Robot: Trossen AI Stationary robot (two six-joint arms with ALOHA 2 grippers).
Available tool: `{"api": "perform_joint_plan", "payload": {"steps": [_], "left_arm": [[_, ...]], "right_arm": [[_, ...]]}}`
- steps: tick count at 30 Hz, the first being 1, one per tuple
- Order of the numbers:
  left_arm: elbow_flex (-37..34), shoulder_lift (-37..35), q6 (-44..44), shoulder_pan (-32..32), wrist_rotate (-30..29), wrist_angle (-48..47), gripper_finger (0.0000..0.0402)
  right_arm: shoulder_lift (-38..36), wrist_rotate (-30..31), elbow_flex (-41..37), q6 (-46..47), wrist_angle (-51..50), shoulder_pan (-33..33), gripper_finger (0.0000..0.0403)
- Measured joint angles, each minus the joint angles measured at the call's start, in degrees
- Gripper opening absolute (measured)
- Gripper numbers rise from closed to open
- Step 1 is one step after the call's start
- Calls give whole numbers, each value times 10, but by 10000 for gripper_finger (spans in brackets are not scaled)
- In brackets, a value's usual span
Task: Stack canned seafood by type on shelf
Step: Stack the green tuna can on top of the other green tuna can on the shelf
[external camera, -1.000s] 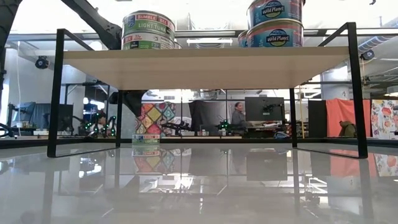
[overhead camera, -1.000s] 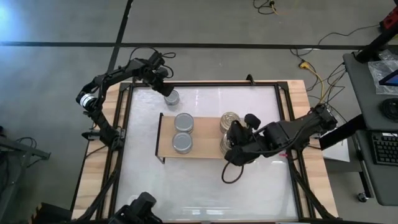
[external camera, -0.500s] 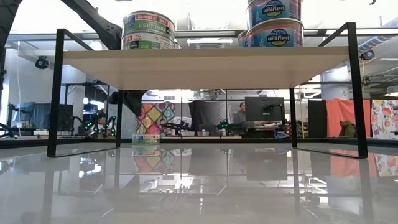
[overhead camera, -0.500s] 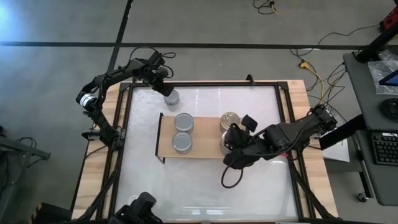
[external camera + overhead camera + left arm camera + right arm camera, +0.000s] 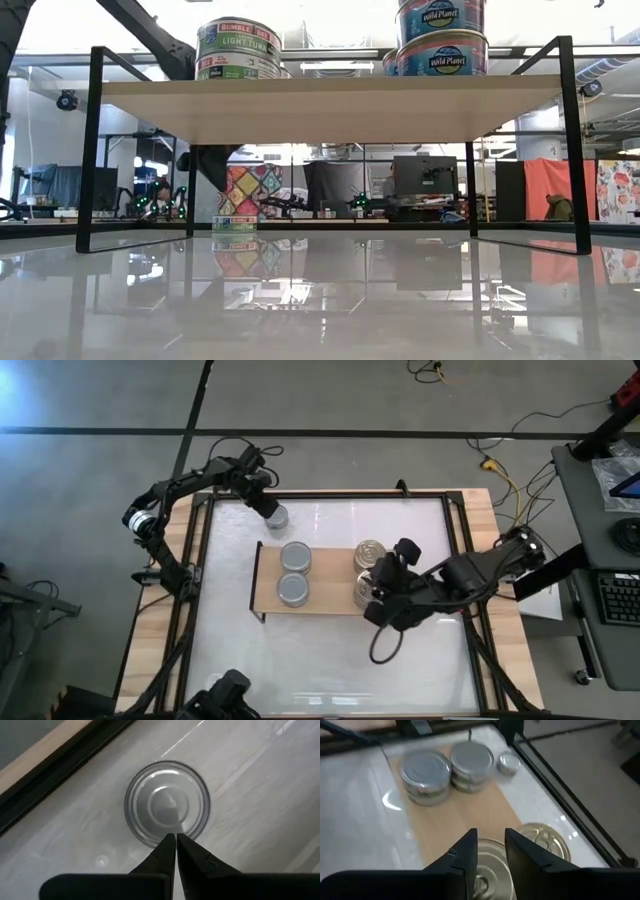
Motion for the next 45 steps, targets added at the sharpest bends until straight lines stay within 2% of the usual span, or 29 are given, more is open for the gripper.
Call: {"api": "perform_joint_plan", "payload": {"steps": [6,12,22,25,35,39,45], "left_arm": [[-49,0,42,1,4,46,1],[-79,-4,36,-2,122,139,1],[-154,-4,11,-14,108,254,1],[-171,-4,2,-14,102,276,1],[-209,-9,-34,-13,11,325,1],[-210,-20,-52,-13,-2,308,1],[-212,-59,-61,-13,-75,216,1]], "right_arm": [[0,4,16,0,1,31,81],[0,4,16,9,3,39,68],[0,5,15,11,6,39,86],[0,5,15,10,7,39,91],[0,5,15,10,14,39,86],[0,4,15,8,17,39,77],[0,3,15,4,17,39,69]]}}
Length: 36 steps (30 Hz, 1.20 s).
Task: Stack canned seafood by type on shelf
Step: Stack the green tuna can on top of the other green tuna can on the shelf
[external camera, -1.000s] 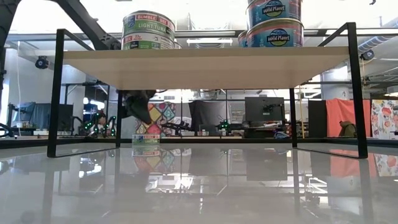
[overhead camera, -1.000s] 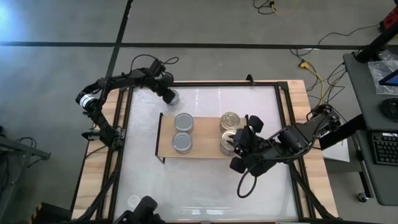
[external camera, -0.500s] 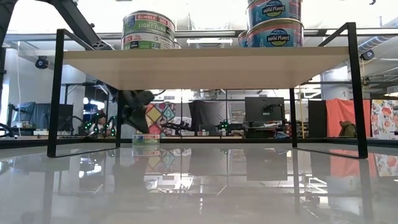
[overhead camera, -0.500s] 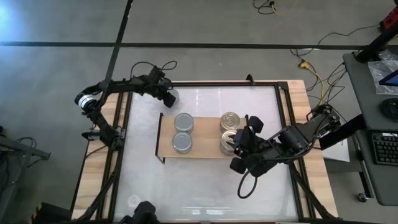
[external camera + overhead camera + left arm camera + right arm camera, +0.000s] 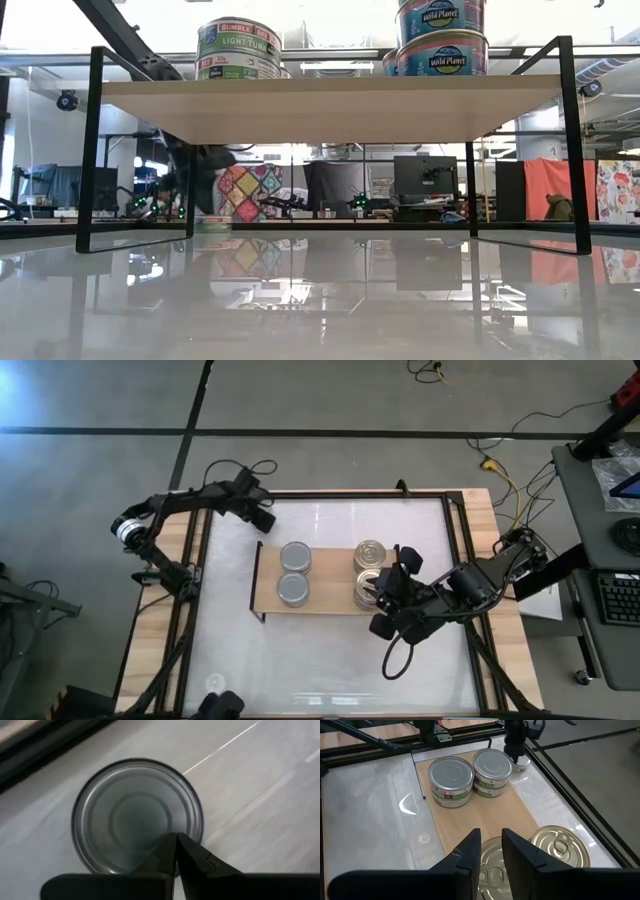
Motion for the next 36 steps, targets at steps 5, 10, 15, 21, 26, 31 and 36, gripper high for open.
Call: {"api": "perform_joint_plan", "payload": {"steps": [5,10,15,21,26,31,36], "left_arm": [[-29,-33,-46,-2,-38,-43,1],[-85,-72,-80,-9,-39,-32,1],[-128,-133,-117,-42,-39,-58,1],[-149,-205,-157,-70,-66,-151,1],[-169,-237,-186,-89,-81,-205,1],[-170,-242,-202,-127,-85,-211,1],[-169,-240,-236,-162,-81,-238,1]], "right_arm": [[5,0,0,7,4,4,71],[23,-1,-1,6,6,22,83],[47,0,-1,-2,31,50,94],[72,-1,-1,-14,52,86,101],[84,0,-1,-15,56,111,100],[88,0,-1,-15,74,123,89],[88,1,-1,-14,77,125,79]]}}
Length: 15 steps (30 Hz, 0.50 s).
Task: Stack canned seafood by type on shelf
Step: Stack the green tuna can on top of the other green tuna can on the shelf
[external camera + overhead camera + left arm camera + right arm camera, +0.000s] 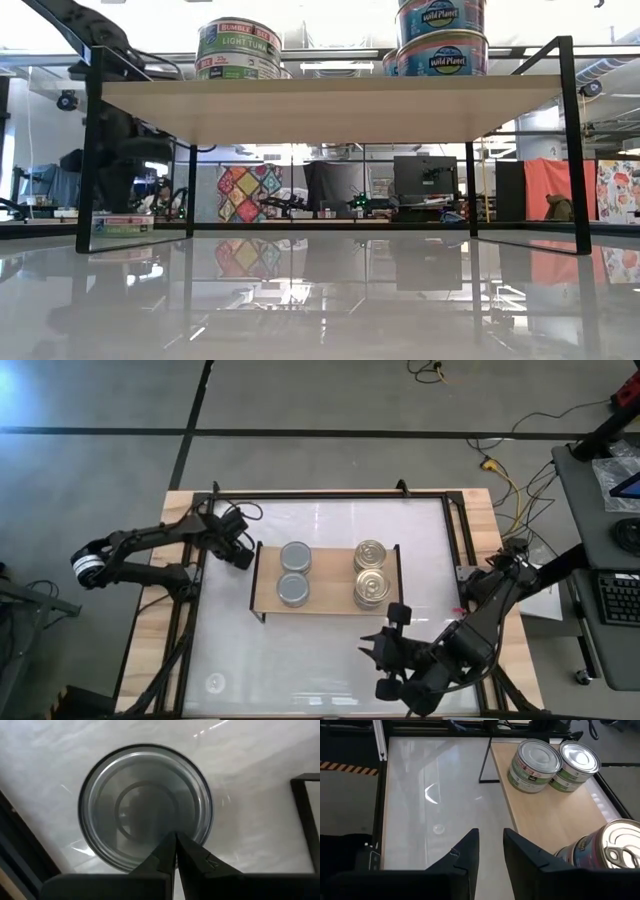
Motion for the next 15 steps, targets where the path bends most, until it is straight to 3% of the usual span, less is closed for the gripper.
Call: {"api": "perform_joint_plan", "payload": {"steps": [15], "left_arm": [[-30,-49,-141,-34,-4,13,1]], "right_arm": [[3,0,0,13,8,1,96]]}}
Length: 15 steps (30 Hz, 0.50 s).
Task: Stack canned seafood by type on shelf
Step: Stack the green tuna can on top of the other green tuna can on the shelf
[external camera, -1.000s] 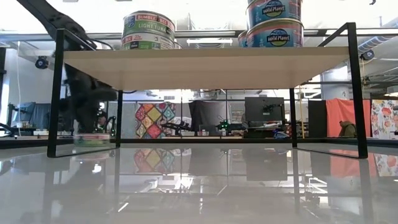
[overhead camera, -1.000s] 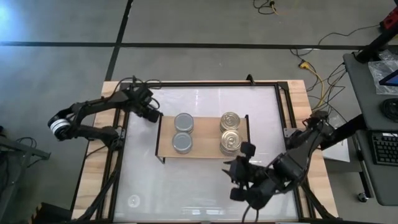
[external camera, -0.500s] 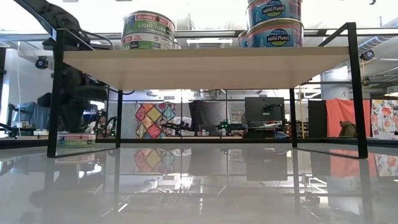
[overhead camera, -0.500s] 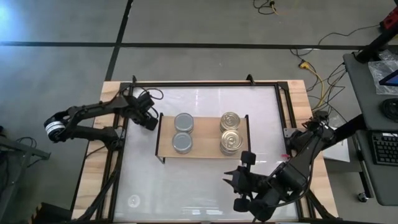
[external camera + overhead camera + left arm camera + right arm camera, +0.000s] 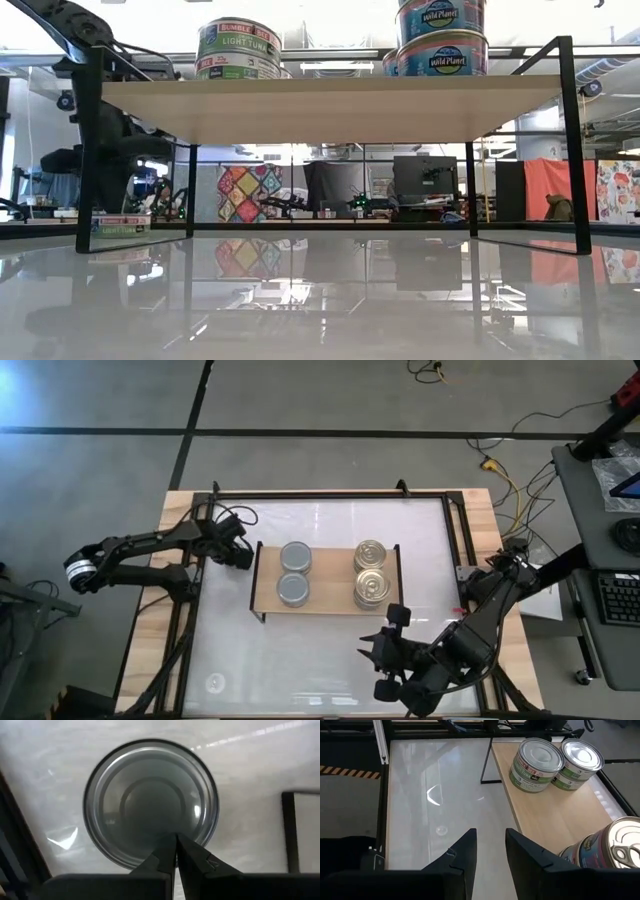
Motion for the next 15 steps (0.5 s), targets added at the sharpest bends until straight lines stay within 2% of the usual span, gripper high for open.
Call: {"api": "perform_joint_plan", "payload": {"steps": [6,10,15], "left_arm": [[-1,3,-162,-4,-61,34,1],[2,5,-259,-4,-82,60,1],[2,13,-375,-6,-100,88,2]], "right_arm": [[0,18,0,-8,9,0,105],[0,45,-1,-18,11,-1,111],[0,46,-4,-29,26,1,120]]}}
